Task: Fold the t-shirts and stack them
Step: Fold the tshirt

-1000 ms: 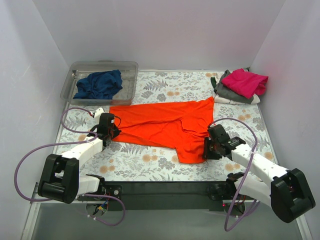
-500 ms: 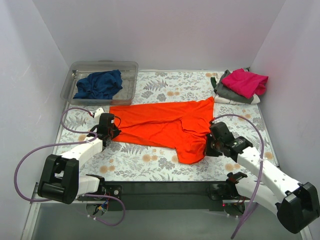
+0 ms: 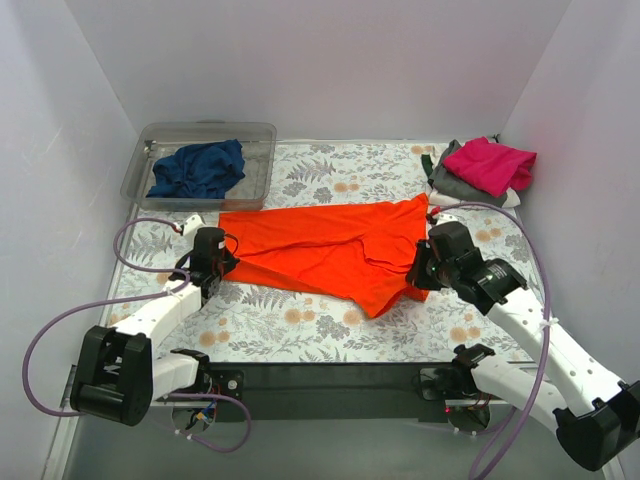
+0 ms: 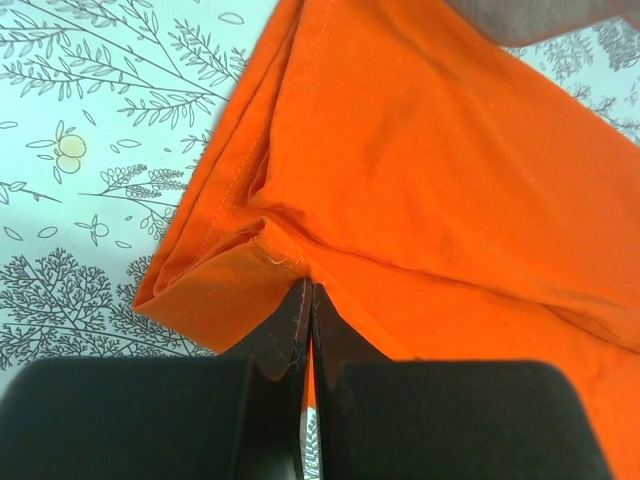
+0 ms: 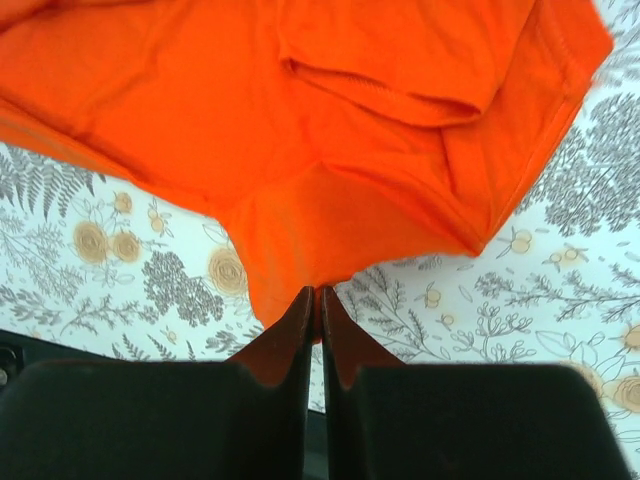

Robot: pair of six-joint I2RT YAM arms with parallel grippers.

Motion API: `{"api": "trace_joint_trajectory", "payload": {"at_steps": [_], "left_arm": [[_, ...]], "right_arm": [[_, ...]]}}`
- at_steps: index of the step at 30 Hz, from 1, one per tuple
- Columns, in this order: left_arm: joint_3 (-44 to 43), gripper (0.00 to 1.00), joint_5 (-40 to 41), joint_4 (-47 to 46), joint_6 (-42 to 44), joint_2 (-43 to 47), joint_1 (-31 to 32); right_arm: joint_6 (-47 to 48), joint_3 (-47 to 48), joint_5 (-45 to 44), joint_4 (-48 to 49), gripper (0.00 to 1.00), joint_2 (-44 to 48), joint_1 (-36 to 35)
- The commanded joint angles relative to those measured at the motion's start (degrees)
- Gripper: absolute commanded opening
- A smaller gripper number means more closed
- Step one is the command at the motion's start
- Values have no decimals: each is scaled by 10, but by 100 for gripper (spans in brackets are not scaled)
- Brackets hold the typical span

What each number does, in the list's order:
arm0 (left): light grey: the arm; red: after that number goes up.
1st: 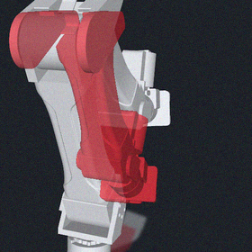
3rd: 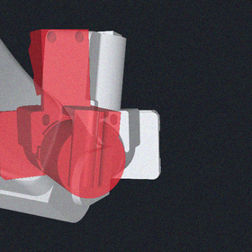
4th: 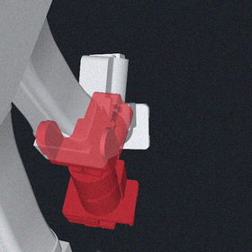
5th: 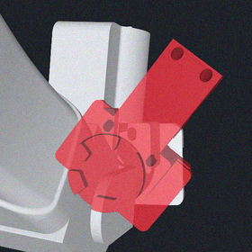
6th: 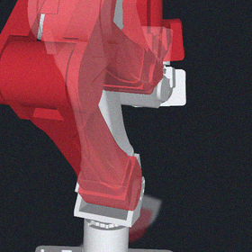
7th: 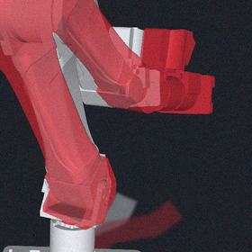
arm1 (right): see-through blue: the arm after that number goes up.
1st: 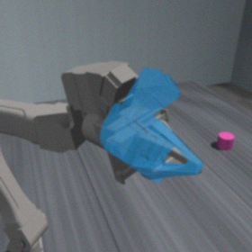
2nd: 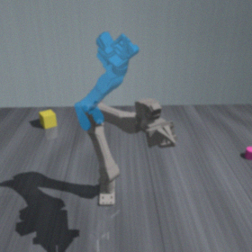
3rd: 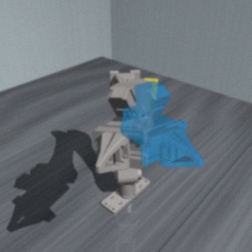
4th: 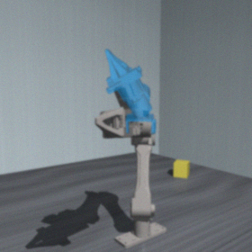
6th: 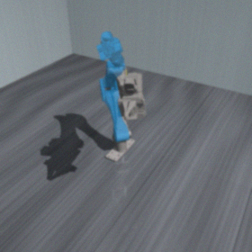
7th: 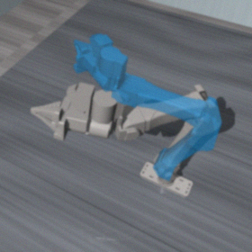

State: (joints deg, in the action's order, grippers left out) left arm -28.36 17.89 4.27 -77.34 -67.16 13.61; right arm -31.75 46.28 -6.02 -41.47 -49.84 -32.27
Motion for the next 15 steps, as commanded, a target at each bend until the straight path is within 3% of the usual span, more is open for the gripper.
{"api": "trace_joint_trajectory", "payload": {"at_steps": [1,15], "left_arm": [[4,0,29,-8,2,27,-2],[-34,0,55,-12,-2,-1,-7]], "right_arm": [[27,50,-49,13,1,-20,-2],[102,125,-101,113,1,-168,16]]}}
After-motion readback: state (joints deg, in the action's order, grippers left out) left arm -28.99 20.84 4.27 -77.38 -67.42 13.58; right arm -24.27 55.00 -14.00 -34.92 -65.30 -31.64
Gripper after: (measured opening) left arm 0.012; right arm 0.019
